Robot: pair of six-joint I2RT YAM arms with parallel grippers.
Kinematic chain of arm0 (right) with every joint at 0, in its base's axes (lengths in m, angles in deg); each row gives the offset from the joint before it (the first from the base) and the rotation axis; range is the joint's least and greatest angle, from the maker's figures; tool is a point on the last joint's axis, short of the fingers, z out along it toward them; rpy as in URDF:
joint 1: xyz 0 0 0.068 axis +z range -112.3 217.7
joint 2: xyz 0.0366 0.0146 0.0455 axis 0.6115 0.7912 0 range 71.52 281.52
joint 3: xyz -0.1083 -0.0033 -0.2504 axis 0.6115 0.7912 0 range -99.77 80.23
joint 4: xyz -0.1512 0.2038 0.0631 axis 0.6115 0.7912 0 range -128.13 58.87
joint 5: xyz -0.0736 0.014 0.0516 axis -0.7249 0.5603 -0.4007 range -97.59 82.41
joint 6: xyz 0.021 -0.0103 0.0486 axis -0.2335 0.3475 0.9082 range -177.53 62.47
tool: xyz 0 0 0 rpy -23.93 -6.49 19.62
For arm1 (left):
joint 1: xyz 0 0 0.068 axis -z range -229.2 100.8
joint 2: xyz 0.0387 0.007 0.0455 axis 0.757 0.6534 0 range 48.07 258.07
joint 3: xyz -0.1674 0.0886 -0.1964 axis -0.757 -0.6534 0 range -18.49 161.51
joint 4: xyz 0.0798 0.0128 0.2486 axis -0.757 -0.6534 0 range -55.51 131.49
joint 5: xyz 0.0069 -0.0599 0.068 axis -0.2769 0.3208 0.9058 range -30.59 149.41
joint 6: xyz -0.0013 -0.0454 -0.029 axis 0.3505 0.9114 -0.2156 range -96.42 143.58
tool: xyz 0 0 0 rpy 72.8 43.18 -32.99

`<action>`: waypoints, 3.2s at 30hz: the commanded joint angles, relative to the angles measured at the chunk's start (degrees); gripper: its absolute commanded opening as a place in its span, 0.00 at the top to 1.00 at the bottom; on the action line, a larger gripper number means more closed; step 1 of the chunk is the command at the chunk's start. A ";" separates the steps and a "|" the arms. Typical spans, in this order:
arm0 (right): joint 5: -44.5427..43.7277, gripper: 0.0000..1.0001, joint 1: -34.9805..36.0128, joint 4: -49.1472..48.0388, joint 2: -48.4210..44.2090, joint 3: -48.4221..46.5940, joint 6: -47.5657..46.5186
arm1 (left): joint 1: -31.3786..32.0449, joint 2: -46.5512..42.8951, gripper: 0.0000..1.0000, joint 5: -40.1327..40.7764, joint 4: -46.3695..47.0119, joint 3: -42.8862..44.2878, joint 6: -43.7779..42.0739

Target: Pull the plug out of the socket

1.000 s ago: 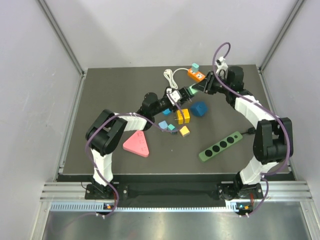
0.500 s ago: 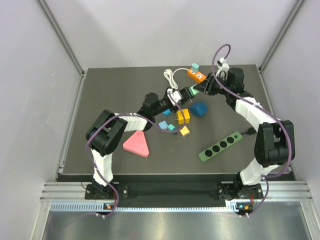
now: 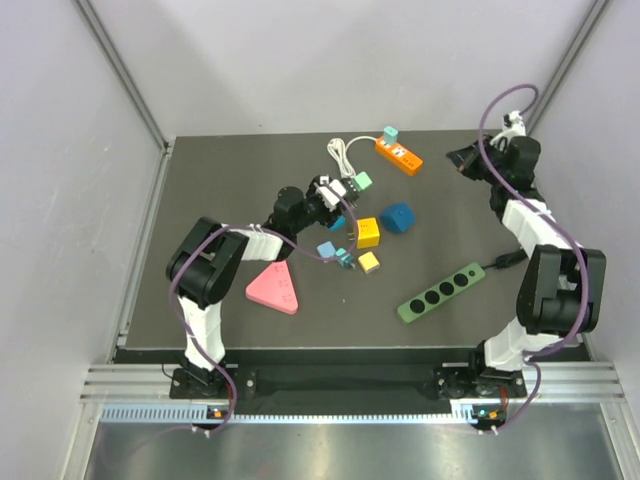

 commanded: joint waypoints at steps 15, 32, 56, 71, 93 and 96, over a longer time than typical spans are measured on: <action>16.81 0.42 15.61 -5.20 5.18 -8.93 -1.16 | 0.32 -13.59 1.00 2.26 8.97 -8.49 5.95; 20.24 0.16 22.48 -3.90 6.67 -10.24 0.17 | 0.50 -27.59 1.00 3.58 2.20 -19.31 8.07; 24.64 0.50 27.84 -7.84 16.17 -13.32 5.78 | 1.11 -25.74 1.00 2.97 2.38 -15.01 7.72; -7.51 1.00 28.19 -14.30 -0.07 -0.74 -6.14 | 1.11 -28.28 1.00 6.92 -9.83 -14.74 9.66; 1.26 1.00 23.00 33.11 0.27 -13.68 -20.23 | -7.67 -21.97 1.00 44.71 -44.55 -2.09 31.36; 1.60 0.97 23.18 26.54 -7.54 -1.66 -14.79 | -9.25 -20.82 1.00 44.54 -43.94 -3.57 32.59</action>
